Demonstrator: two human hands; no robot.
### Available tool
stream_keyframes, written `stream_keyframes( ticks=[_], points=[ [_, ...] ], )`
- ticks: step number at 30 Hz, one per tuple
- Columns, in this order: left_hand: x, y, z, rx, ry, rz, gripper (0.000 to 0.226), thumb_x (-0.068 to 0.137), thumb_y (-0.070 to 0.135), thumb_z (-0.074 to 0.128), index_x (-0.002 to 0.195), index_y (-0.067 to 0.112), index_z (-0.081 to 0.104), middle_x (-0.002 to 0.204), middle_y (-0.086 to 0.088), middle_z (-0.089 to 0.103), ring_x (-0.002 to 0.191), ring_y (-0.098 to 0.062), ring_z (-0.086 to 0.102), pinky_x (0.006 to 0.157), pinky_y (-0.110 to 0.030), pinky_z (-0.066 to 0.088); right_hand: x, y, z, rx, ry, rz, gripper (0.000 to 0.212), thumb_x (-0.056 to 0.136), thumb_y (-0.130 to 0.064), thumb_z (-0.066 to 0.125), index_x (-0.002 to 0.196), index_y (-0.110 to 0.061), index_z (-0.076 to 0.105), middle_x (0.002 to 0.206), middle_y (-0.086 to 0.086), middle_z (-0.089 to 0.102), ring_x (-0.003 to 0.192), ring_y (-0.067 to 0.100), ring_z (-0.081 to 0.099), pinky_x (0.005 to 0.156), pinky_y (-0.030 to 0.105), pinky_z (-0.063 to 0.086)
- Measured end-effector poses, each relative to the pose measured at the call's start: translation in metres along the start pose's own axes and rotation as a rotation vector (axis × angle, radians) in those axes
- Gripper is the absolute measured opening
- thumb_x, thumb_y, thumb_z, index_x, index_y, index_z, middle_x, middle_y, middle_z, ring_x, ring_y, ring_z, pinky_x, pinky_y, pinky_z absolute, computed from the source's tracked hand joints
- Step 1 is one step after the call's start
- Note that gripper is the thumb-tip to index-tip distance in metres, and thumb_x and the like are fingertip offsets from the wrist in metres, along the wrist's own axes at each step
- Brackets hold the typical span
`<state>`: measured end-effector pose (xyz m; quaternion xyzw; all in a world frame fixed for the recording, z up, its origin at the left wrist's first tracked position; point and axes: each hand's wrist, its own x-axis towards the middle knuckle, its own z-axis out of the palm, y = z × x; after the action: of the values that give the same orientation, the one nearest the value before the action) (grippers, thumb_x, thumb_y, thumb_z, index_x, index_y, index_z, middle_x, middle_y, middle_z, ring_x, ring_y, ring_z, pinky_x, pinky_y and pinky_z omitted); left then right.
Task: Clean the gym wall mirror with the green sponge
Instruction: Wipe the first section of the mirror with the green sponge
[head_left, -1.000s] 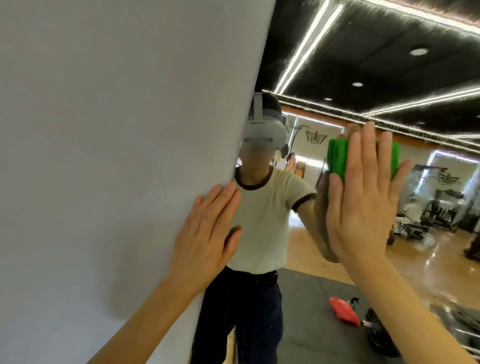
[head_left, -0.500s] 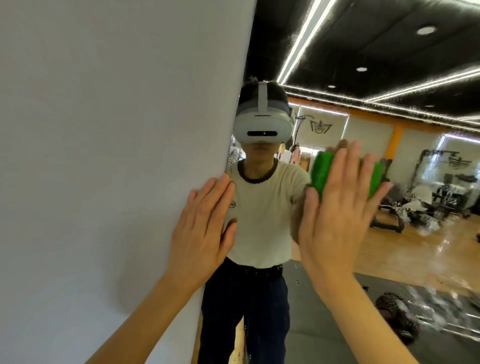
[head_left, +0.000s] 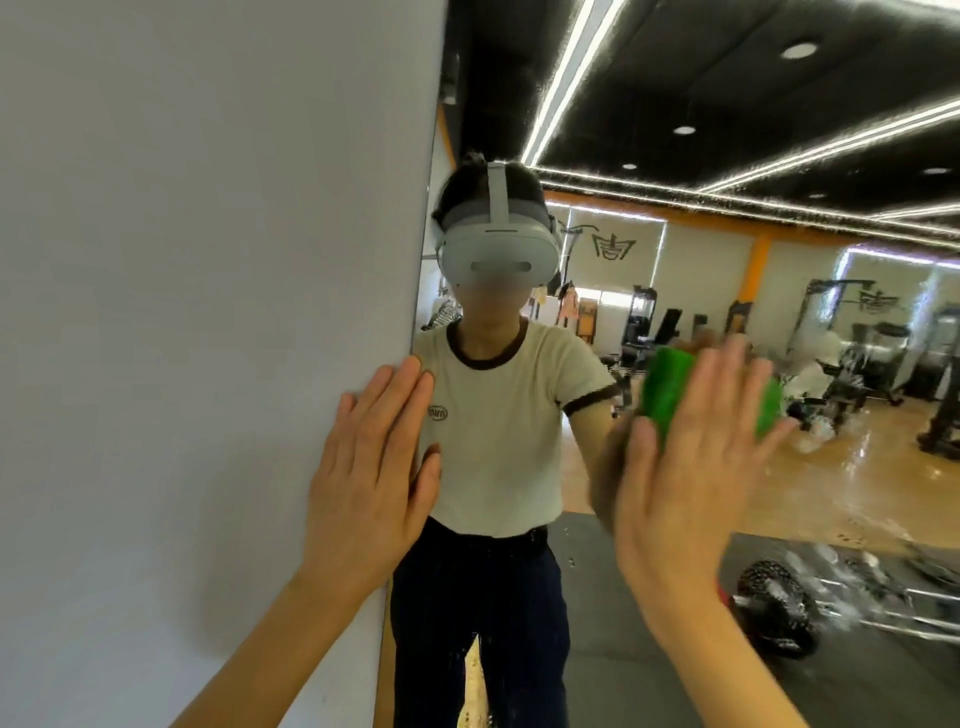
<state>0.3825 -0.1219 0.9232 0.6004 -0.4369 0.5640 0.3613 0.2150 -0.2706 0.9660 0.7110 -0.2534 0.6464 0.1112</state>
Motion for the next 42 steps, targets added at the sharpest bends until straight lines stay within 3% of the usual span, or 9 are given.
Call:
stream_keyframes(
  ticks=[5, 8, 13, 16, 20, 27, 34, 37, 42],
  points=[
    [0.0, -0.002, -0.001, -0.002, -0.017, 0.001, 0.05, 0.108, 0.029, 0.033, 0.152, 0.005, 0.028, 0.158, -0.015, 0.029, 0.156, -0.014, 0.01, 0.128, -0.038, 0.009, -0.008, -0.049, 0.019, -0.077, -0.071, -0.523, 0.059, 0.109, -0.029, 0.03, 0.16, -0.012, 0.004, 0.167, 0.004, -0.001, 0.155, 0.019, -0.008, 0.125, 0.043, -0.008],
    [0.0, -0.001, -0.003, -0.007, -0.029, -0.001, 0.05, 0.109, 0.031, 0.032, 0.152, 0.004, 0.03, 0.157, -0.015, 0.029, 0.155, -0.014, 0.011, 0.128, -0.038, 0.008, 0.002, -0.002, 0.008, -0.065, -0.072, -0.429, 0.077, 0.102, -0.02, 0.047, 0.161, -0.019, -0.002, 0.167, 0.001, -0.004, 0.155, 0.015, -0.01, 0.125, 0.04, -0.013],
    [0.002, 0.012, -0.005, -0.03, -0.035, -0.058, 0.054, 0.104, 0.025, 0.041, 0.153, 0.008, 0.027, 0.16, -0.014, 0.025, 0.156, -0.015, 0.008, 0.128, -0.038, 0.006, 0.009, 0.03, -0.007, 0.015, 0.026, 0.014, 0.06, 0.107, -0.033, 0.025, 0.159, -0.01, 0.006, 0.167, 0.007, 0.009, 0.154, 0.017, -0.007, 0.124, 0.046, -0.01],
    [0.002, 0.042, 0.004, -0.095, -0.037, -0.061, 0.062, 0.098, 0.024, 0.048, 0.154, 0.008, 0.025, 0.161, -0.013, 0.022, 0.156, -0.02, 0.01, 0.128, -0.041, 0.009, 0.009, -0.022, 0.007, -0.008, -0.025, -0.231, 0.067, 0.103, -0.027, 0.04, 0.158, -0.013, 0.004, 0.166, 0.004, 0.005, 0.153, 0.018, -0.004, 0.124, 0.042, -0.012],
    [0.003, 0.064, 0.023, -0.103, -0.029, -0.067, 0.068, 0.096, 0.027, 0.051, 0.155, 0.008, 0.024, 0.162, -0.011, 0.021, 0.156, -0.018, 0.01, 0.127, -0.04, 0.013, 0.031, -0.022, 0.009, -0.079, -0.064, -0.556, 0.06, 0.105, -0.027, 0.033, 0.158, -0.012, 0.01, 0.166, 0.004, 0.009, 0.152, 0.018, -0.002, 0.125, 0.043, -0.01],
    [0.001, 0.062, 0.028, 0.056, -0.054, -0.018, 0.057, 0.097, 0.03, 0.047, 0.151, 0.016, 0.034, 0.16, -0.016, 0.025, 0.152, -0.028, 0.018, 0.126, -0.041, 0.014, 0.048, 0.044, -0.012, 0.089, 0.128, 0.008, 0.056, 0.107, -0.028, 0.026, 0.159, -0.008, 0.019, 0.166, 0.01, 0.018, 0.153, 0.016, -0.002, 0.123, 0.047, -0.01],
    [0.003, 0.065, 0.026, 0.026, -0.007, -0.028, 0.053, 0.098, 0.028, 0.045, 0.147, 0.012, 0.036, 0.156, -0.016, 0.029, 0.151, -0.026, 0.02, 0.124, -0.041, 0.019, 0.068, -0.049, 0.014, 0.033, 0.025, -0.588, 0.056, 0.105, -0.022, 0.043, 0.156, -0.007, 0.028, 0.163, 0.012, 0.028, 0.151, 0.026, 0.014, 0.124, 0.044, -0.007],
    [0.003, 0.064, 0.025, 0.031, -0.031, -0.018, 0.054, 0.098, 0.029, 0.045, 0.149, 0.014, 0.036, 0.158, -0.016, 0.027, 0.154, -0.025, 0.016, 0.125, -0.04, 0.017, 0.082, -0.011, 0.003, 0.006, 0.042, -0.456, 0.061, 0.104, -0.019, 0.045, 0.158, -0.01, 0.017, 0.165, 0.013, 0.02, 0.152, 0.025, 0.007, 0.123, 0.039, -0.012],
    [0.005, 0.064, 0.026, 0.062, -0.042, -0.018, 0.056, 0.098, 0.03, 0.045, 0.151, 0.016, 0.032, 0.158, -0.015, 0.025, 0.15, -0.031, 0.021, 0.125, -0.04, 0.015, 0.086, 0.049, -0.017, 0.038, 0.187, 0.089, 0.055, 0.11, -0.026, 0.027, 0.159, -0.005, 0.016, 0.167, 0.016, 0.015, 0.154, 0.032, 0.008, 0.123, 0.045, -0.009]
  ],
)
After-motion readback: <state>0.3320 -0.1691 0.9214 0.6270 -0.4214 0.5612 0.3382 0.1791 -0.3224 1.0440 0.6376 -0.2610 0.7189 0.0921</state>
